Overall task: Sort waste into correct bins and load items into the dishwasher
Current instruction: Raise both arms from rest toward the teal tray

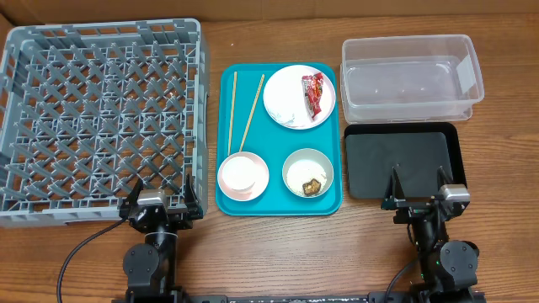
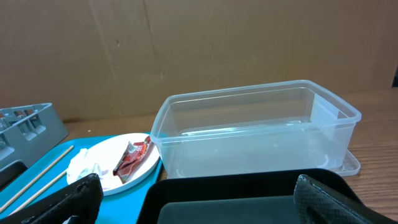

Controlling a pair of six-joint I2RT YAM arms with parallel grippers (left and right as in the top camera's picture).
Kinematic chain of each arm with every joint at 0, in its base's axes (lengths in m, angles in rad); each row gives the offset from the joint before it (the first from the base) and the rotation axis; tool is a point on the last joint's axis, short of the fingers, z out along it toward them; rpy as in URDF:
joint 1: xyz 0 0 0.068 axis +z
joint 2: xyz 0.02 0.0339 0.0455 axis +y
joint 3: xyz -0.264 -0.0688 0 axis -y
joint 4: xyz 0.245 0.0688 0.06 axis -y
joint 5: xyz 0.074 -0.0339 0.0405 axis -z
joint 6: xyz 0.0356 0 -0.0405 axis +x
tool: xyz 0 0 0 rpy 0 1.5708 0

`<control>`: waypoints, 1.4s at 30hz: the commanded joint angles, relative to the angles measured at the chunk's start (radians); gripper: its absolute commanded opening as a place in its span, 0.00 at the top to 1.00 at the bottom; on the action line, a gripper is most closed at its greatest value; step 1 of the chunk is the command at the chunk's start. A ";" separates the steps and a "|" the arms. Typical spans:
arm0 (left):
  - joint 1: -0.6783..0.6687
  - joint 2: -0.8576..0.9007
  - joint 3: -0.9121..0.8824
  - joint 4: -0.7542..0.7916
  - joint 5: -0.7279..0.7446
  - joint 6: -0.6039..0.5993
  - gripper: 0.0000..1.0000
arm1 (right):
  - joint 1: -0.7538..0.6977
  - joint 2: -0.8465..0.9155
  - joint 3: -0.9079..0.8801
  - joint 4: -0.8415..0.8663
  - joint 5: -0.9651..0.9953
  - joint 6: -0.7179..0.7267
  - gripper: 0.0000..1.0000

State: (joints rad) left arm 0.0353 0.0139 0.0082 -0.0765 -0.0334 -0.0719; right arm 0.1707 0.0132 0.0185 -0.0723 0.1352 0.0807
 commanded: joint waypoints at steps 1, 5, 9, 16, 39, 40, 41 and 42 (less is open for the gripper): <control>0.003 -0.002 -0.003 0.002 0.008 0.013 0.00 | -0.002 -0.006 -0.010 0.003 0.003 -0.003 0.00; 0.003 -0.002 -0.003 0.002 0.008 0.013 0.00 | -0.002 -0.006 -0.010 0.003 0.003 -0.003 0.00; 0.003 -0.002 -0.003 0.001 0.009 0.013 0.00 | -0.002 -0.006 -0.010 0.003 0.003 -0.003 0.00; 0.003 -0.002 -0.003 0.002 0.010 0.012 0.00 | -0.002 -0.006 -0.010 0.003 0.003 -0.003 0.00; 0.003 0.032 0.238 -0.082 0.262 -0.089 0.00 | -0.002 0.026 0.185 -0.029 -0.276 0.001 0.00; 0.004 0.064 0.306 -0.138 0.262 -0.086 0.00 | -0.002 0.050 0.237 -0.074 -0.276 0.001 0.00; 0.004 0.086 0.344 -0.166 0.262 -0.085 0.00 | -0.002 0.071 0.274 -0.103 -0.276 0.001 0.00; 0.004 0.123 0.401 -0.208 0.262 -0.085 0.00 | -0.002 0.108 0.332 -0.148 -0.275 0.001 0.00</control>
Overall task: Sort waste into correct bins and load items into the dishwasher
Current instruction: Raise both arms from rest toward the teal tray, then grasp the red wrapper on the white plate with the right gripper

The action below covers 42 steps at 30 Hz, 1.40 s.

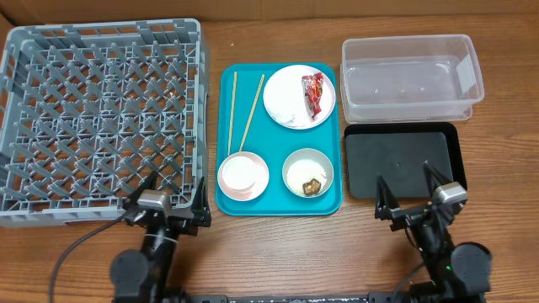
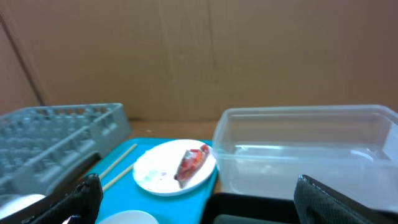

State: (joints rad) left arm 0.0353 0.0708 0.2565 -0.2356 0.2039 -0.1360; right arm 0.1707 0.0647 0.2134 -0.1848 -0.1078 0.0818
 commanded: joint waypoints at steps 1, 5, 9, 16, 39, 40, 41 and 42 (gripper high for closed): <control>0.004 0.116 0.221 -0.100 0.025 -0.021 0.00 | -0.002 0.103 0.203 -0.081 -0.032 0.000 0.00; 0.003 0.360 0.504 -0.311 0.026 -0.013 0.00 | -0.002 0.344 0.488 -0.280 -0.040 0.000 0.00; 0.003 0.666 0.864 -0.584 0.061 -0.014 0.00 | -0.002 0.702 0.865 -0.559 -0.196 0.000 0.00; 0.003 0.920 1.134 -0.770 0.183 -0.064 0.00 | -0.002 1.157 1.259 -0.857 -0.386 0.051 0.00; 0.003 0.969 1.238 -0.811 0.265 0.009 0.00 | 0.333 1.939 1.320 -0.314 0.014 0.174 0.14; 0.003 0.969 1.238 -0.827 0.265 0.009 0.00 | 0.333 1.967 1.320 -0.288 0.042 0.174 0.14; 0.003 0.969 1.238 -0.843 0.266 0.009 0.00 | 0.333 1.986 1.320 -0.273 0.061 0.174 0.14; 0.003 0.969 1.238 -0.858 0.266 0.009 0.00 | 0.333 2.007 1.320 -0.256 0.080 0.174 0.14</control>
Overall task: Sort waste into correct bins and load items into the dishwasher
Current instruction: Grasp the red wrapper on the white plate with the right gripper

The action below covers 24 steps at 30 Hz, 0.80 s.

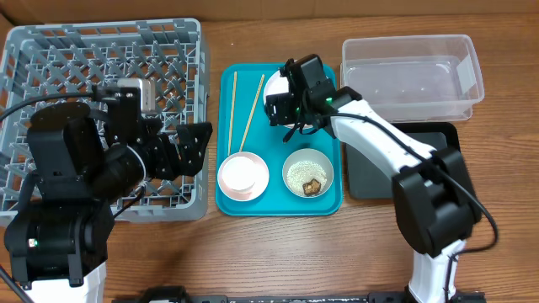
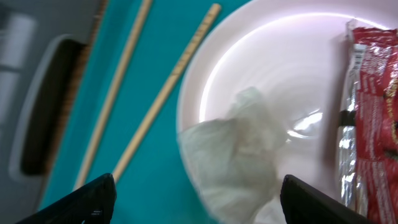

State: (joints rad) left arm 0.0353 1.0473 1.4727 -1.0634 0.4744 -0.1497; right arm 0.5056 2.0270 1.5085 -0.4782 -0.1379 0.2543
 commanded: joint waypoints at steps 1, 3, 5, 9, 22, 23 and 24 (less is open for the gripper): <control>0.003 -0.008 0.021 -0.050 -0.001 0.023 0.00 | -0.002 0.078 0.025 0.063 0.113 0.002 0.22; 0.003 -0.008 0.021 -0.055 0.011 0.023 0.00 | -0.002 0.093 0.025 0.072 0.098 0.002 0.41; 0.003 -0.008 0.021 -0.054 0.017 0.023 0.00 | 0.002 0.094 0.025 0.074 0.092 0.005 0.52; 0.003 -0.008 0.021 -0.055 0.017 0.023 0.00 | 0.004 0.093 0.025 0.065 0.092 0.005 0.70; 0.003 -0.006 0.021 -0.055 0.016 0.023 0.00 | -0.125 -0.225 0.026 -0.054 0.092 0.141 0.96; 0.003 -0.006 0.021 -0.055 0.016 0.023 0.00 | -0.151 -0.248 0.026 -0.069 0.092 0.159 0.96; 0.003 -0.005 0.021 -0.056 0.016 0.023 0.00 | -0.168 -0.256 0.025 -0.076 0.093 0.167 0.96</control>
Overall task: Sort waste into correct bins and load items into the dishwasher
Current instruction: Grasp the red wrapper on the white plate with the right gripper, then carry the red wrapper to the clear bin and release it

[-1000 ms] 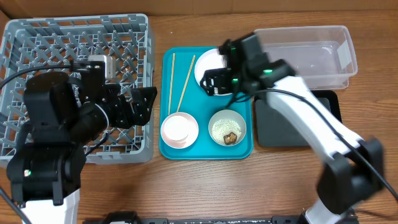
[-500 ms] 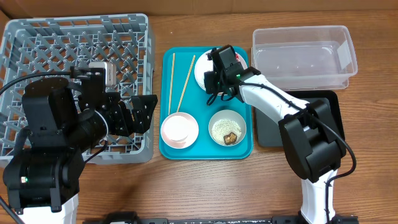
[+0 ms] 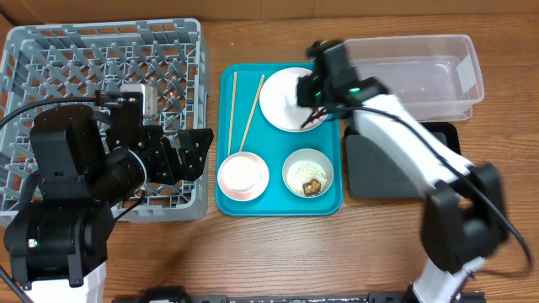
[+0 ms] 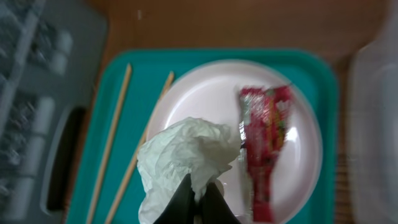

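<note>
My right gripper [image 4: 199,193] is shut on a crumpled white napkin [image 4: 186,155] and holds it above the white plate [image 4: 205,93]. A red snack wrapper [image 4: 264,130] lies on that plate, to the right of the napkin. From overhead, the right gripper [image 3: 310,91] hangs over the plate [image 3: 278,103] at the back of the teal tray [image 3: 274,202]. My left gripper [image 3: 192,151] hovers over the right edge of the grey dish rack [image 3: 84,76], fingers spread with nothing in them.
On the teal tray lie two chopsticks [image 3: 244,114], a pink bowl [image 3: 242,175] and a bowl with food scraps [image 3: 308,172]. A clear plastic bin [image 3: 421,76] stands at the back right, with a black tray bin [image 3: 446,139] in front of it.
My right gripper was open, low over the napkin on the plate. Now it is shut on the napkin and sits higher above the plate. The left arm has hardly moved.
Both arms first sat folded at the table's near edge with open grippers, and still did at the second moment. Then the right gripper was open over the plate's napkin and the left arm was over the rack. Now the right gripper holds the napkin.
</note>
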Controlling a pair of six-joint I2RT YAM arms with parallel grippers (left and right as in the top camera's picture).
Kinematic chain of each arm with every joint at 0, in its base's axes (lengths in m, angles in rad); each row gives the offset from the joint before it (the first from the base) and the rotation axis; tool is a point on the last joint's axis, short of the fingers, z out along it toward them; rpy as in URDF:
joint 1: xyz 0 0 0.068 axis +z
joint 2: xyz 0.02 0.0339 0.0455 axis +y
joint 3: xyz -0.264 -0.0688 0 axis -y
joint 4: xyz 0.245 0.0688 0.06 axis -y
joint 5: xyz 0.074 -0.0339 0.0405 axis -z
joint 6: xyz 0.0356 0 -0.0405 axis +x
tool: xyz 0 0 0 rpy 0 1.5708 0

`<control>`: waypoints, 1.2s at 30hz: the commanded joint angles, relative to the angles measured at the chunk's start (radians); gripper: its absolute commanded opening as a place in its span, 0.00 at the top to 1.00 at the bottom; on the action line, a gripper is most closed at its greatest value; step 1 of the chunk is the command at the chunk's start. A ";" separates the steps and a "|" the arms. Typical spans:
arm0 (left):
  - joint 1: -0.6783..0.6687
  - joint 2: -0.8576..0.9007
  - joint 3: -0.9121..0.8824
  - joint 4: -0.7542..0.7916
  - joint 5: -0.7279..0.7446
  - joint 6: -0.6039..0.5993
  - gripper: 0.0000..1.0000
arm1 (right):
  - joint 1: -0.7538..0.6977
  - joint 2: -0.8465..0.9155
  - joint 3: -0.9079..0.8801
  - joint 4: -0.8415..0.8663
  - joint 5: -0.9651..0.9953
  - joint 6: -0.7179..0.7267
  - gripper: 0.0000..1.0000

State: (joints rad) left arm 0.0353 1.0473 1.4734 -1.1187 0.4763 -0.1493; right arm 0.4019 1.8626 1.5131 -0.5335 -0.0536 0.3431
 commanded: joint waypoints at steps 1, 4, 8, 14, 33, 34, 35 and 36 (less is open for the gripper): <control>0.003 -0.004 0.021 0.000 0.014 0.022 0.00 | -0.089 -0.097 0.021 -0.026 0.008 0.077 0.96; 0.003 0.000 0.021 -0.001 0.014 0.022 0.00 | -0.162 -0.088 0.018 -0.040 0.010 0.077 0.96; 0.003 0.009 0.021 -0.001 0.014 0.022 0.00 | -0.237 -0.047 0.018 -0.045 0.011 0.071 0.96; 0.003 0.025 0.021 -0.002 0.014 0.022 0.00 | -0.256 -0.069 0.041 -0.102 0.004 -0.085 0.32; 0.003 0.106 0.021 -0.061 0.020 0.013 0.00 | 0.097 0.096 0.052 -0.084 0.251 -0.162 0.41; 0.003 0.109 0.021 -0.097 0.023 0.011 0.00 | 0.097 0.126 0.052 -0.072 0.252 -0.162 0.41; 0.003 0.110 0.021 -0.108 0.022 0.012 0.00 | 0.096 0.152 0.052 -0.058 0.253 -0.162 0.40; 0.003 0.110 0.021 -0.117 0.031 0.011 0.01 | 0.091 0.185 0.052 -0.037 0.256 -0.162 0.39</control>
State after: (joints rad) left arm 0.0353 1.1526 1.4765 -1.2110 0.4793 -0.1501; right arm 0.5106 1.9629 1.5631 -0.6056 0.1081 0.1852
